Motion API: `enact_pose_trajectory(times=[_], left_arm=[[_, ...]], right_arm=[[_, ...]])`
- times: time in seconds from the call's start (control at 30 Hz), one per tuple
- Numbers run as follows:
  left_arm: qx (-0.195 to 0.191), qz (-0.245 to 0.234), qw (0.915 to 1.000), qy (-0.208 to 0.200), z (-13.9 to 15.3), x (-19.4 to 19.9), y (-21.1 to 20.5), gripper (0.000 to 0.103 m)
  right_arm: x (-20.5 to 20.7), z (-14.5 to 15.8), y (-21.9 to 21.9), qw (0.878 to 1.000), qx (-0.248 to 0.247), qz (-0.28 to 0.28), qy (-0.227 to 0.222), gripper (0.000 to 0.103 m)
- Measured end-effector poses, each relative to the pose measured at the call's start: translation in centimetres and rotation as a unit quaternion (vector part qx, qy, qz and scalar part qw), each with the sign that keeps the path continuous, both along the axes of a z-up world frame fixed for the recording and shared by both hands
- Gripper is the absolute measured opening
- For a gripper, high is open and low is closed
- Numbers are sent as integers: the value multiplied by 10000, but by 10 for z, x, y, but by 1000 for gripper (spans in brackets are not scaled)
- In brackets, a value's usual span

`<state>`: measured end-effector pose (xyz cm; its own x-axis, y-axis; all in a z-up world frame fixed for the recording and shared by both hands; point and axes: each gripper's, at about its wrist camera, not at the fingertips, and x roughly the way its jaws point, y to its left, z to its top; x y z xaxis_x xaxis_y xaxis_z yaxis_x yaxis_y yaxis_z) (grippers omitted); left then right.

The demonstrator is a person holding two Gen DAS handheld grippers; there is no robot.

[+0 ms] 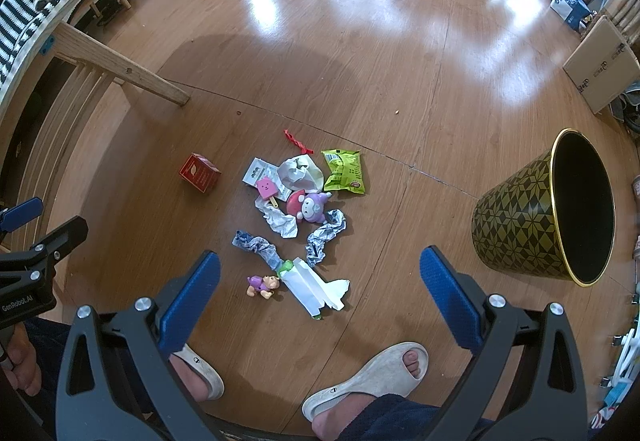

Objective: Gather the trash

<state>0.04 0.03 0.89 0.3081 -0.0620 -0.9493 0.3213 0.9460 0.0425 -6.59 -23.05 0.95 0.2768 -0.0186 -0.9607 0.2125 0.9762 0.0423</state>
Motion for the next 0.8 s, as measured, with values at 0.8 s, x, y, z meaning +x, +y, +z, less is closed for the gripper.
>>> enact_pose_trajectory(times=[0.8], left_arm=[[24, 8, 10000, 24, -1, 1, 1, 97]], right_arm=[[-1, 0, 0, 10000, -3, -5, 11, 96]])
